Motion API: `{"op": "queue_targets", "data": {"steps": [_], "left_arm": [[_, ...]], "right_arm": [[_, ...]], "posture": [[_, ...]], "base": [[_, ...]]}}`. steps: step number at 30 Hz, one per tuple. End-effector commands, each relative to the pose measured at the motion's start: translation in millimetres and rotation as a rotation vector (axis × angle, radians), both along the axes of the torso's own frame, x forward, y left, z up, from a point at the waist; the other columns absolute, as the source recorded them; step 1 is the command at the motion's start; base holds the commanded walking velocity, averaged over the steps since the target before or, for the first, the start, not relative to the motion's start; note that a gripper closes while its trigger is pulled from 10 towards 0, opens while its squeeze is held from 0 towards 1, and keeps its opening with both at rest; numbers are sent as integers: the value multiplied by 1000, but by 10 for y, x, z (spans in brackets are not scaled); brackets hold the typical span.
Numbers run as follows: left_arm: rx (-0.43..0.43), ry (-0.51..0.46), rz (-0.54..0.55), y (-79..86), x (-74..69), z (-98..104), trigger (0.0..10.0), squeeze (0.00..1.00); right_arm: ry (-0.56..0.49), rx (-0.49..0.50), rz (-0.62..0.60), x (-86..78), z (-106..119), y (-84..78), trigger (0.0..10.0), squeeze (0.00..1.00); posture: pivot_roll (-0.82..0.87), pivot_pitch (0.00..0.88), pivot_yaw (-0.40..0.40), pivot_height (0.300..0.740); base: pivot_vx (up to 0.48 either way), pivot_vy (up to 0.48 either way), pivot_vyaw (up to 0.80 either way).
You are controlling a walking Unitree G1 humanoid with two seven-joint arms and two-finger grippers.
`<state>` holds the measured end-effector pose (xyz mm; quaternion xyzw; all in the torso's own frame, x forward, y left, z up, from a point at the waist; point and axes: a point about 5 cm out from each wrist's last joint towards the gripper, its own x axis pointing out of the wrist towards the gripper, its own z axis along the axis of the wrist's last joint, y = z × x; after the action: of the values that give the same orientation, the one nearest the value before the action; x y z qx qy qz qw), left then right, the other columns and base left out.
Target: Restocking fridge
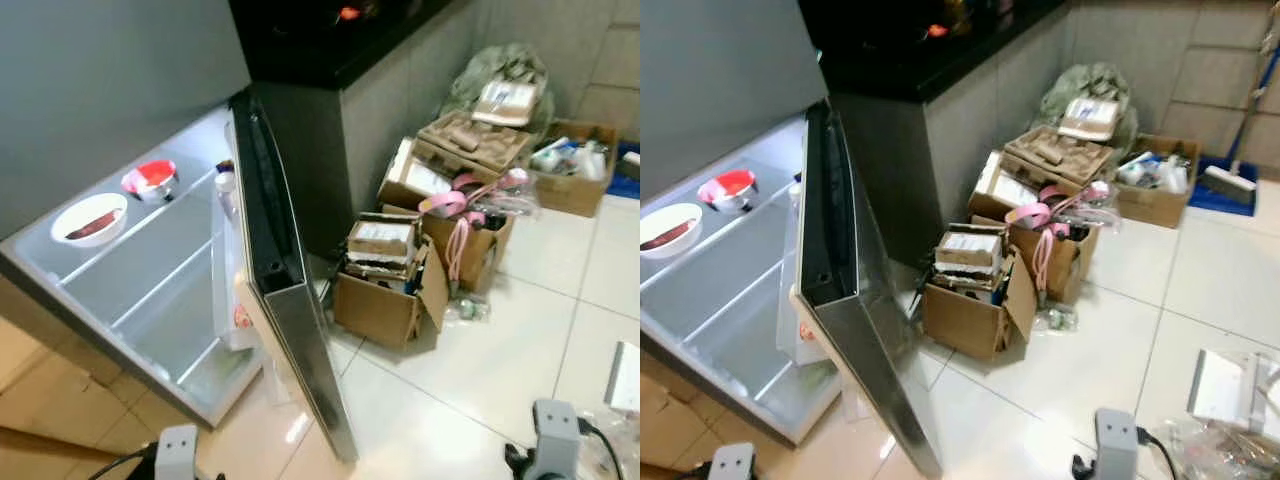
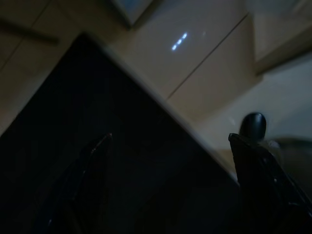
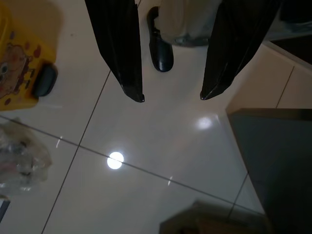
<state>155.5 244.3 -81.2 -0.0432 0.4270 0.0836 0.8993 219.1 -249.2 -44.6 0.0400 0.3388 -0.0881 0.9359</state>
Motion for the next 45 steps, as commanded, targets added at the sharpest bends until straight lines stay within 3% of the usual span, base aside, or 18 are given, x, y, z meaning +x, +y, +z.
{"op": "queue_targets", "data": {"steps": [1, 19, 27, 31, 45], "left_arm": [[25, 27, -9, 66, -41, -2, 10000, 0], [47, 62, -51, 95, -45, -2, 10000, 0], [51, 62, -66, 51, 1, 1, 10000, 0], [44, 47, 2, 63, 2, 3, 10000, 0], [51, -27, 10, 96, 123, 79, 10000, 0]], "right_arm": [[18, 8, 0, -57, -45, 23, 10000, 0], [20, 19, -5, -62, -54, 35, 10000, 0], [16, 21, -7, -62, -53, 34, 10000, 0], [16, 24, -9, -64, -55, 36, 10000, 0], [-14, 30, 37, 24, -4, 82, 10000, 0]], "posture": [[-71, 110, 122, 740], [-65, 113, 126, 740], [-65, 115, 129, 740], [-65, 115, 130, 740], [-64, 125, 130, 740]], "base": [[0, 0, 0], [0, 0, 0], [0, -467, 0], [0, -120, 0], [0, 0, 0]]}}
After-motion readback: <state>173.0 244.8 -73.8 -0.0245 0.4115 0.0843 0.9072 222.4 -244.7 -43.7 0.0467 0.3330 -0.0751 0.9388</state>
